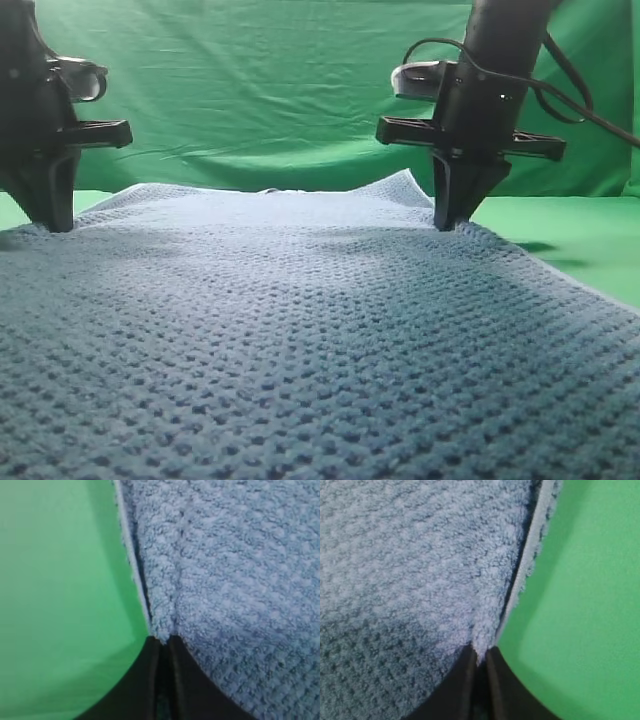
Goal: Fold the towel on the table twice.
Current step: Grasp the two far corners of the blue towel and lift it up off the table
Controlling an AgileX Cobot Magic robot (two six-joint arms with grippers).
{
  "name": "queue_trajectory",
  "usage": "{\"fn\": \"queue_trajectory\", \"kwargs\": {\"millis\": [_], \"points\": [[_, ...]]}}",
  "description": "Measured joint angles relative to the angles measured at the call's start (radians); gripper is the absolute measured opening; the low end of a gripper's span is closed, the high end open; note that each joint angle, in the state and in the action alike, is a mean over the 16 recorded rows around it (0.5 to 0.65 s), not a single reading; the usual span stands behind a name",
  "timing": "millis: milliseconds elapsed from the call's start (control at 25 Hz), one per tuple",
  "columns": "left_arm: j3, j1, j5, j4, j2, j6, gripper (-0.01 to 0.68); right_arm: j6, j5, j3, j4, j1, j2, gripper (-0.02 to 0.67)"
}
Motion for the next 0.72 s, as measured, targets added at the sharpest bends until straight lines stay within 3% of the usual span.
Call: {"fn": "queue_trajectory", "kwargs": {"millis": [360, 720], "points": [[-0.333, 0.000, 0.189, -0.014, -0.030, 0.000, 0.000, 0.000, -0.002, -0.212, -0.005, 0.001, -0.074, 0.000], [-0.686, 0.000, 0.209, -0.074, -0.059, 0.015, 0.000, -0.002, -0.070, -0.499, -0.054, 0.002, -0.101, 0.000]]}}
